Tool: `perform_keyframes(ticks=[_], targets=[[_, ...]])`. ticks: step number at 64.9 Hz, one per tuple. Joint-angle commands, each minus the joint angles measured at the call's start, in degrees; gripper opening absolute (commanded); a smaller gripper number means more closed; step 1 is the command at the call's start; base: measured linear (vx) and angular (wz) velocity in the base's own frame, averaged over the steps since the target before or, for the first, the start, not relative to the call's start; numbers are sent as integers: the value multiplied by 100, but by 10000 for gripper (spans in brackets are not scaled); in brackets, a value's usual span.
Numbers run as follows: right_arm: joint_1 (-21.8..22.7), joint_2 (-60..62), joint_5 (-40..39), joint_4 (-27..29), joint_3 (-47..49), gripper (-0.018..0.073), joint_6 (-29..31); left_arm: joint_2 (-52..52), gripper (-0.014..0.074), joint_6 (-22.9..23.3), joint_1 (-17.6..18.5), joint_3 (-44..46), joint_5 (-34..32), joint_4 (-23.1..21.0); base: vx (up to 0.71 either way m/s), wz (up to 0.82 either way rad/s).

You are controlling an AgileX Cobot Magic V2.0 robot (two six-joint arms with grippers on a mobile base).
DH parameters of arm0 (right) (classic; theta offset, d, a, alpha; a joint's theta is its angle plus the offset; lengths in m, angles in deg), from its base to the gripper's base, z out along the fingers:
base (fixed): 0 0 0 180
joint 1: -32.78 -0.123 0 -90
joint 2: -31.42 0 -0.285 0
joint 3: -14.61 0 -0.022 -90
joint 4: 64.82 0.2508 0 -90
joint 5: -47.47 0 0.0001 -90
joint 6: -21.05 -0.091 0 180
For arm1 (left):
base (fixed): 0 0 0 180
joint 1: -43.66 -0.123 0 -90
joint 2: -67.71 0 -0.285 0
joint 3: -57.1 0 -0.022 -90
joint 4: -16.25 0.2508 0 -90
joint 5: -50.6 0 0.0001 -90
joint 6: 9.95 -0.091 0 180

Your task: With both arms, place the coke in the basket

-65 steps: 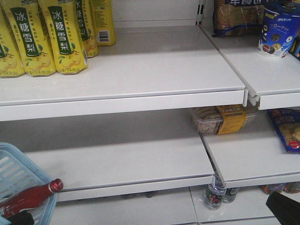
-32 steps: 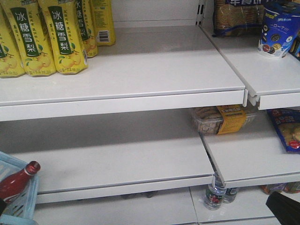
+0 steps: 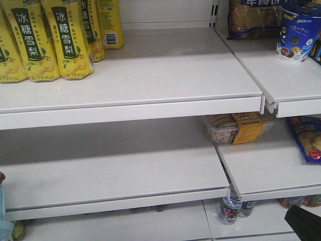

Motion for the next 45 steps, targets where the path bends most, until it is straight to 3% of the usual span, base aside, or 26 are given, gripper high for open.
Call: perform_keyframes(ticks=[1, 7, 13, 26, 45], targets=[[37, -53, -321, 68, 158, -5, 21, 142, -5, -850, -131, -18, -907, -114, 0, 0], [37, -53, -321, 68, 158, -5, 21, 142, -5, -926, -252, -18, -907, -57, 0, 0], [37, -53, -321, 68, 158, -5, 21, 142, -5, -801, -388, -18, -907, 270, 0, 0], [37, -53, -321, 68, 158, -5, 21, 142, -5, 154, -758, -18, -844, 1146, 0, 0], [37, -53, -321, 68, 158, -5, 21, 142, -5, 253, -1292, -18, -830, 1198, 0, 0]])
